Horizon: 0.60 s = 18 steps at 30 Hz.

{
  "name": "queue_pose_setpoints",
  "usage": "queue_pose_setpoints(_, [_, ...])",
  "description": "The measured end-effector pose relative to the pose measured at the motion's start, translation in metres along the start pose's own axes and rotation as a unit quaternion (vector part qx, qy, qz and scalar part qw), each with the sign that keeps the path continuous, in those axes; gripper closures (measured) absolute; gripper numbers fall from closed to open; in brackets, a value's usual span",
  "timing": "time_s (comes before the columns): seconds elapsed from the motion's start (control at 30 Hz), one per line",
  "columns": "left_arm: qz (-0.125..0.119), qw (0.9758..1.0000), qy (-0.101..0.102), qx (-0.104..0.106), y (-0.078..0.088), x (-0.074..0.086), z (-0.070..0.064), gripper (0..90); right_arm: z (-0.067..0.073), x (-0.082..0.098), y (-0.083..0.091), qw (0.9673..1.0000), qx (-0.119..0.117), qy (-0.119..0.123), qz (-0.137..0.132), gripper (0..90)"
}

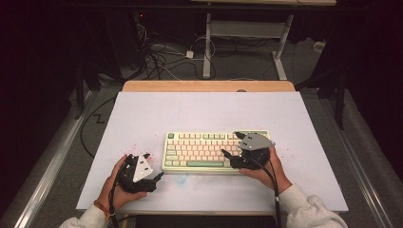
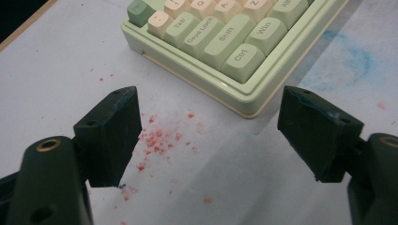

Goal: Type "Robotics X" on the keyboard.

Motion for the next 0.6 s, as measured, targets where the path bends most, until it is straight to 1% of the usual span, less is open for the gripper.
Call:
queue_pose_setpoints(0.07, [0.001,1.0000,0.000,0.003,0.000,0.000,0.000,21.6,-0.001,0.003,0.004,0.9999,0.009,0.000,-0.006,22.6])
queue_pose_setpoints(0.1, [0.004,1.0000,-0.002,0.003,0.000,0.000,-0.001,21.9,-0.002,0.004,0.007,0.9998,0.017,0.003,-0.008,22.4])
queue_pose_setpoints(0.13, [0.008,1.0000,-0.005,0.000,-0.001,0.000,-0.001,21.9,-0.002,0.006,0.009,0.9996,0.024,0.006,-0.010,22.1])
queue_pose_setpoints(0.17, [0.010,0.9999,-0.004,0.000,-0.001,0.000,-0.001,22.1,-0.003,0.007,0.011,0.9995,0.025,0.011,-0.013,22.1])
queue_pose_setpoints(0.27, [0.011,0.9999,-0.002,0.002,-0.001,0.000,-0.001,22.4,-0.005,0.011,0.017,0.9995,0.029,0.005,-0.014,22.1])
queue_pose_setpoints(0.3, [0.010,0.9999,-0.002,0.002,-0.001,0.000,-0.001,22.9,-0.006,0.013,0.020,0.9993,0.031,0.002,-0.020,22.2])
queue_pose_setpoints(0.43, [0.009,1.0000,0.000,0.000,-0.001,0.000,0.000,25.5,-0.008,0.018,0.027,0.9992,0.036,0.000,-0.020,22.3])
queue_pose_setpoints(0.6, [0.001,1.0000,0.003,0.004,0.002,0.000,0.001,34.1,-0.011,0.028,0.036,0.9991,0.039,-0.010,-0.012,22.2])
Point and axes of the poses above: each handheld gripper's, and its own axes: y roughly backward along the jaws, x roughly out of its underside, z roughly to its left, the point moved 4 cm from there along -y, roughly forward along the jaws, and after that the axes turned 9 degrees about x, right-handed, at the moved point
